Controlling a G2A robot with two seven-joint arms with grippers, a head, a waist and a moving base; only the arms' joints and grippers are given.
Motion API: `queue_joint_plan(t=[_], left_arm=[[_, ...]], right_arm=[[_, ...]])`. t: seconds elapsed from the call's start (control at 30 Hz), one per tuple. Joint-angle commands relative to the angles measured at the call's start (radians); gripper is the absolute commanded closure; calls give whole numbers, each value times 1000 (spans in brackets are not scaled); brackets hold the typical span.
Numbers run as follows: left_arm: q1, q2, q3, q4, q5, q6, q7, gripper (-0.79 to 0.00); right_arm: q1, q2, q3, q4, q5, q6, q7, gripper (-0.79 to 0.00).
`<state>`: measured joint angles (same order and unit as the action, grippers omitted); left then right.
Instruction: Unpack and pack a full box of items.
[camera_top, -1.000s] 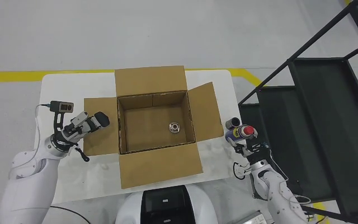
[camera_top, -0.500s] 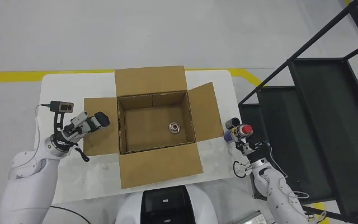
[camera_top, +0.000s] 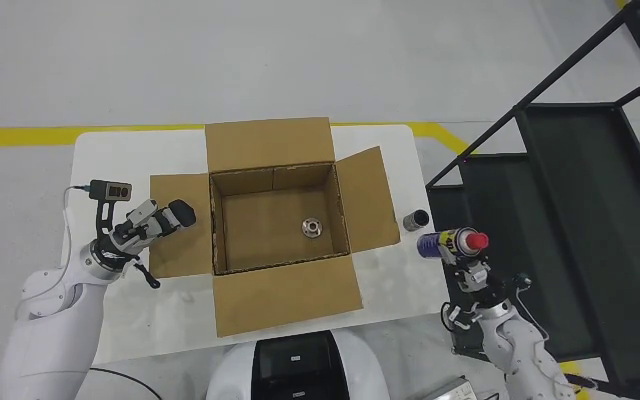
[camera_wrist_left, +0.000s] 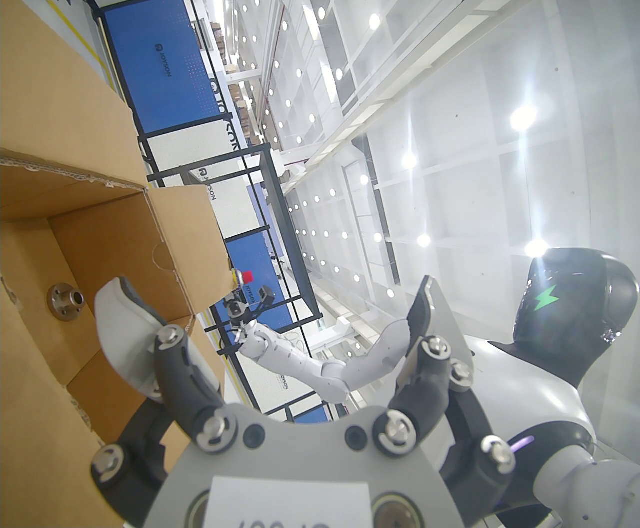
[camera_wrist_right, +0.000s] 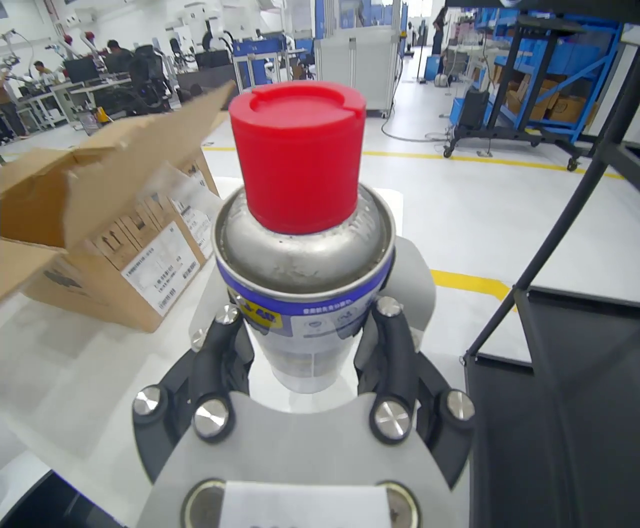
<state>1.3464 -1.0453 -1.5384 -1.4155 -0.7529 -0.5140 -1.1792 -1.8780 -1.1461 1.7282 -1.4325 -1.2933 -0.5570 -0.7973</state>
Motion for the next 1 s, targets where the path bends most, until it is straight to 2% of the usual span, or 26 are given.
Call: queue_joint_plan(t=[0.0, 0.13, 0.27, 0.5, 0.63, 0.73, 0.87, 0.9, 0.97], left_arm=[[0, 0, 0, 0, 0, 0, 0, -785], [0, 0, 0, 0, 0, 0, 0, -785], [0, 0, 0, 0, 0, 0, 0, -785], [0, 0, 0, 0, 0, 0, 0, -785], [0, 0, 0, 0, 0, 0, 0, -785], [0, 0, 0, 0, 0, 0, 0, -785], [0, 0, 0, 0, 0, 0, 0, -785], [0, 0, 0, 0, 0, 0, 0, -785], [0, 0, 0, 0, 0, 0, 0, -785]], right_arm=[[-46, 3, 35, -100, 9, -14, -14, 0], [-85, 7, 75, -249, 13, -44, -27, 0], [-64, 11, 85, -340, 36, -114, 11, 0], [61, 33, 51, -396, 153, -455, 162, 0], [137, 54, 4, -413, 231, -455, 350, 0], [186, 62, -46, -430, 301, -447, 557, 0], [247, 69, -141, -449, 442, -371, 835, 0], [269, 70, -158, -455, 477, -326, 903, 0], [308, 72, -198, -464, 555, -290, 1003, 0]])
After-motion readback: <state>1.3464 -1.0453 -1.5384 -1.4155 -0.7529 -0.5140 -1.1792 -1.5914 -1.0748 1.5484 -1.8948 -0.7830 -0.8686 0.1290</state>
